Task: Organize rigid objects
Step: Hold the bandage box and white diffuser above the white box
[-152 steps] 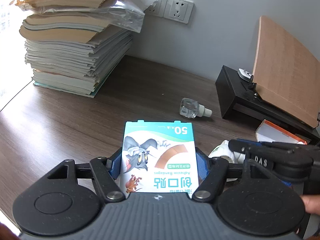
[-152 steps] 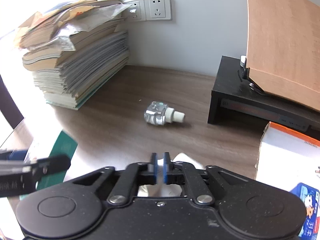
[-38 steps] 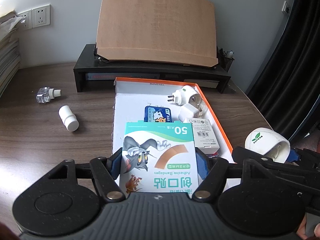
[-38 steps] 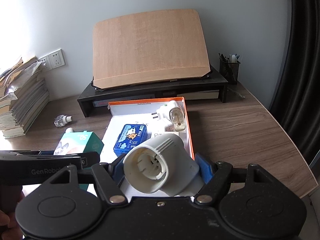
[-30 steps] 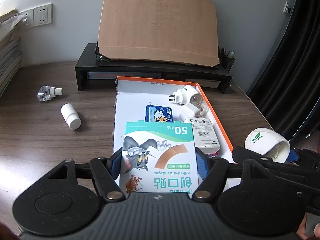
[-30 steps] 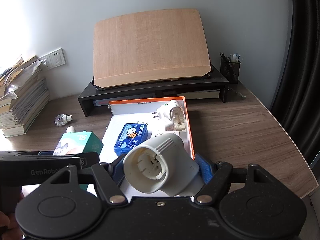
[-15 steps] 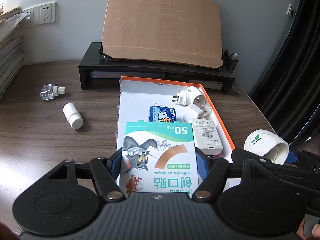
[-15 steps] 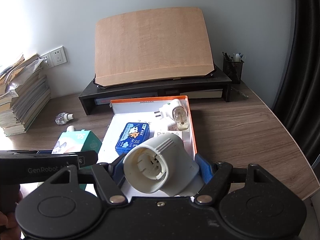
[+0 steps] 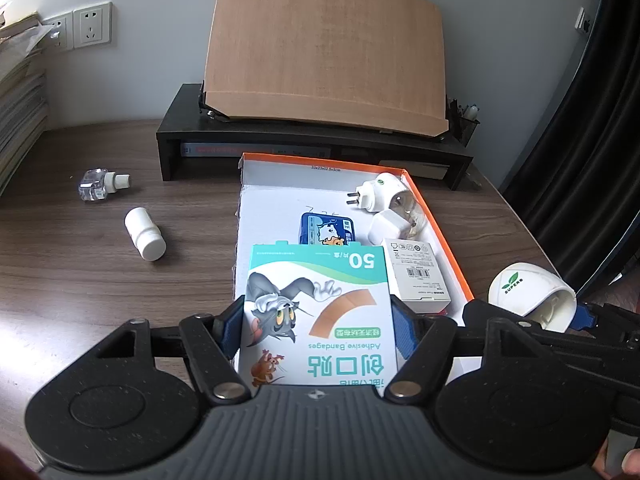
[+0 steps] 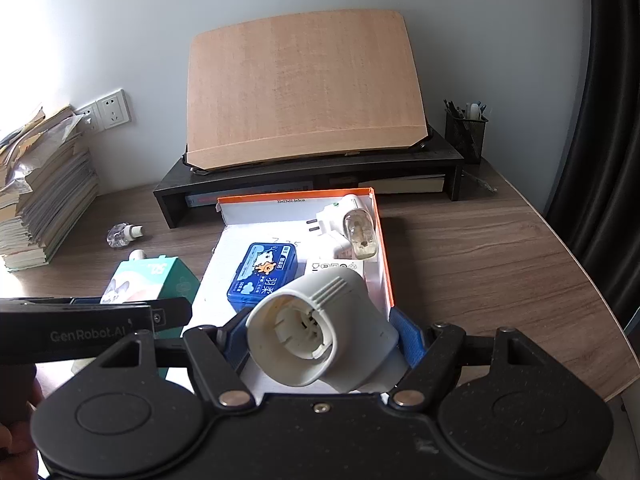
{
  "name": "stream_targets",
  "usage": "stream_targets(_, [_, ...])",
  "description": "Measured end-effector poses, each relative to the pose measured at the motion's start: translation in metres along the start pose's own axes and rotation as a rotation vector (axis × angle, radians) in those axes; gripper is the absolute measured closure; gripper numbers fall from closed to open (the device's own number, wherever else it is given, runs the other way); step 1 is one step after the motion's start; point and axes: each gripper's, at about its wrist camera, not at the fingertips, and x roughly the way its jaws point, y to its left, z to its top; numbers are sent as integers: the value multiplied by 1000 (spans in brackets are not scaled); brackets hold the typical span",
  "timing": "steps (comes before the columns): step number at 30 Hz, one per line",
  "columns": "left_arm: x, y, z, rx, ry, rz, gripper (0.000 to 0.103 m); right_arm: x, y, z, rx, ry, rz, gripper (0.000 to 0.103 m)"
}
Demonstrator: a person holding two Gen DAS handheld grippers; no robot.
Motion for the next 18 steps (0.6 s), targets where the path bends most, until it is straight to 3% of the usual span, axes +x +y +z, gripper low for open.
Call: stream_targets(18, [2, -1, 1, -3, 5, 1, 32, 3, -2, -4, -2, 16, -1, 16])
